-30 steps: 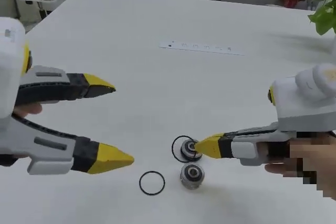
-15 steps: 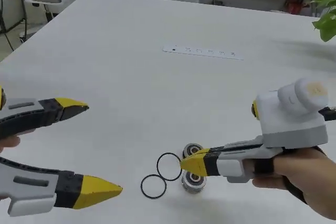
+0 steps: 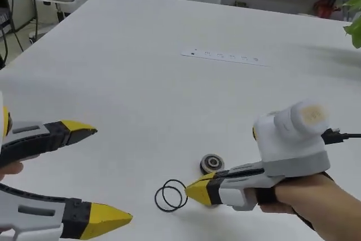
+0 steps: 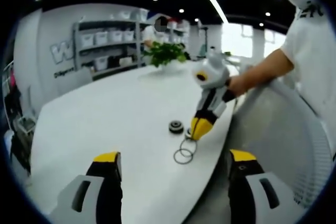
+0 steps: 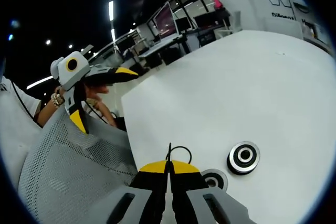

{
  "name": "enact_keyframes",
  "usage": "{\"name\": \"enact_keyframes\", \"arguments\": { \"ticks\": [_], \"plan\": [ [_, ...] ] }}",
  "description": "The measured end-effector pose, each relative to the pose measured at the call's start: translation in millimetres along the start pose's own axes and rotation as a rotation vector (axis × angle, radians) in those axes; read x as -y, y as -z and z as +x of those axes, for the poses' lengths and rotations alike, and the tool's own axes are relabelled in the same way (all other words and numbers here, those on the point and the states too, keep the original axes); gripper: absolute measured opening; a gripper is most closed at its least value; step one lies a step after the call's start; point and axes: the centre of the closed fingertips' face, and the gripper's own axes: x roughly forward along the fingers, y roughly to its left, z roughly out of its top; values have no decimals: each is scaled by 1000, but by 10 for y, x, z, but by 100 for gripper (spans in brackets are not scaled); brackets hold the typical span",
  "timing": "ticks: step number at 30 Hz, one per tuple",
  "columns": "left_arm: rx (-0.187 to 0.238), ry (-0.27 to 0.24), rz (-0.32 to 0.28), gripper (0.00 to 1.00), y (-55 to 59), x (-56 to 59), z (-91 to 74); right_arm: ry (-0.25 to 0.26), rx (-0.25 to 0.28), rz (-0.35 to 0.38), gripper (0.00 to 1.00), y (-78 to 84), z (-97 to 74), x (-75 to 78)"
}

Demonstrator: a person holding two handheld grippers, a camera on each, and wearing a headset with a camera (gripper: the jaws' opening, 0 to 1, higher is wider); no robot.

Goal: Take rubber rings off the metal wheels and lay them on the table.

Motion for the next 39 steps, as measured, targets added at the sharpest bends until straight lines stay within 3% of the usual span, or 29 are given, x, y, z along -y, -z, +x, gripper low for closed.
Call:
{"name": "enact_keyframes", "arguments": {
  "ticks": [10, 21, 26, 31, 36, 39],
  "plan": [
    [-44, 5, -5, 82, 136, 44, 41, 78, -30, -46, 0, 77, 29, 191],
    [-57, 7, -4, 81, 151, 48, 45, 104, -21, -77, 10, 39, 8, 248],
    [-54, 10, 2, 81, 116, 46, 50, 130, 28, -75, 11, -78, -75, 325],
    [-53, 17, 24, 81, 29, 12, 68, 159, 120, -66, 13, -251, -213, 445],
    [-36, 15, 59, 81, -138, -69, 87, 206, 199, -63, 16, -383, -373, 586],
    [-24, 17, 85, 81, -252, -117, 111, 232, 215, -64, 17, -392, -445, 697]
  ]
}}
